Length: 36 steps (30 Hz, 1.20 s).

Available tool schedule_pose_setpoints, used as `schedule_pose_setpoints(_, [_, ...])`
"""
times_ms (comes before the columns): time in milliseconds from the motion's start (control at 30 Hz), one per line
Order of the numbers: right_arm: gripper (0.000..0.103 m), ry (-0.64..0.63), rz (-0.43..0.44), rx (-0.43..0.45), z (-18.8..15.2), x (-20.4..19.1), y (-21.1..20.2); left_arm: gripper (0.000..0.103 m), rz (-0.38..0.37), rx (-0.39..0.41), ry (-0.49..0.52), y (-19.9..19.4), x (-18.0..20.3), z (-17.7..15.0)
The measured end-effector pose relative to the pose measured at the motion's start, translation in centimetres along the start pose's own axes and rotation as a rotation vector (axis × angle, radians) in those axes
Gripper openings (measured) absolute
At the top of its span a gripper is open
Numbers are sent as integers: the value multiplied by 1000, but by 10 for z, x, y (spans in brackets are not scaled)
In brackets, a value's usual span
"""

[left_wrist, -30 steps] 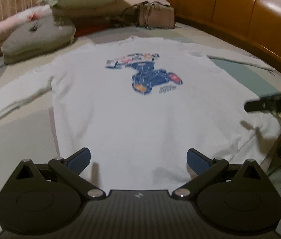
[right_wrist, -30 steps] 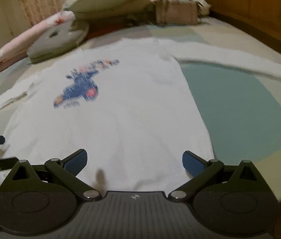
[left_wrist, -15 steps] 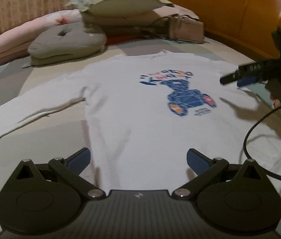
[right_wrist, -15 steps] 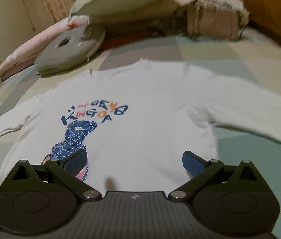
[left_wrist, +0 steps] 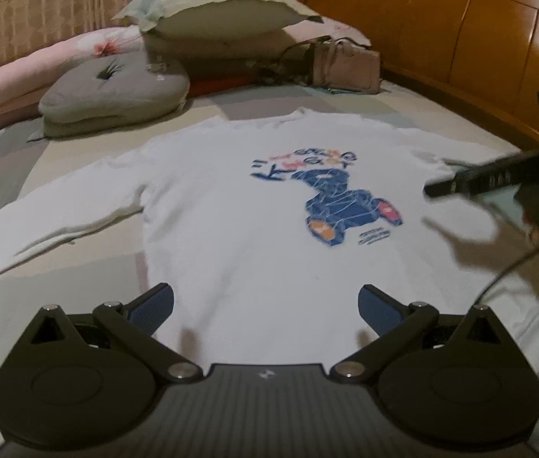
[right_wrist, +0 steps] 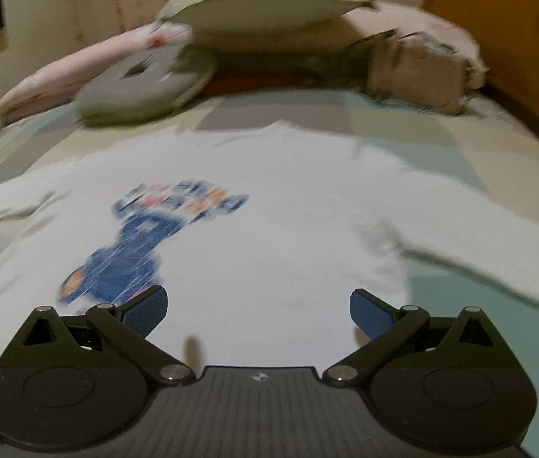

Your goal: Fold clothes

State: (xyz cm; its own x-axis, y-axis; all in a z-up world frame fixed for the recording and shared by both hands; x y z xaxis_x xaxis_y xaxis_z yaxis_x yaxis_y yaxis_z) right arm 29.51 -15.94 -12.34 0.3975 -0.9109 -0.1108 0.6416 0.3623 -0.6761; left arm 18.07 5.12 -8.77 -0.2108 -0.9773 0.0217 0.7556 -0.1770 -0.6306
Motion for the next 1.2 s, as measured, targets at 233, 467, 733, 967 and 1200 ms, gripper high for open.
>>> schedule_pose_setpoints(233, [103, 26, -79, -54, -43, -14, -10, 102, -8, -12, 3, -3, 2, -8])
schedule_pose_setpoints(467, [103, 59, -138, -66, -54, -18, -25, 102, -45, 1, -29, -2, 9, -1])
schedule_pose_setpoints(733, [103, 59, -135, -66, -68, -37, -53, 102, -75, -20, -7, 0, 21, -4])
schedule_pose_setpoints(967, [103, 41, -165, -49, -86, -45, -52, 102, -154, -108, -91, 17, 16, -21])
schedule_pose_setpoints(1200, [103, 45, -173, -35, -88, -46, -53, 102, -194, -118, -25, -2, 13, -34])
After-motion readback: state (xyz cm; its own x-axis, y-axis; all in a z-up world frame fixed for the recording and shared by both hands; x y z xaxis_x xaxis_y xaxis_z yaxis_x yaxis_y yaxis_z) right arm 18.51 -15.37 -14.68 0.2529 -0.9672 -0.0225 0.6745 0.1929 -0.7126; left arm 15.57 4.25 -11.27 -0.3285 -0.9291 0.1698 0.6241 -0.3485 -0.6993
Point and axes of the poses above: each gripper's, at about its wrist camera, not at the fingertips, and y roughly the way its jaws point, x to its right, z to its top, the point moved 1 cm from there along y, roughly the way its jaws point, and after that the axes turned 1 degree about x, right-handed, at the moved point
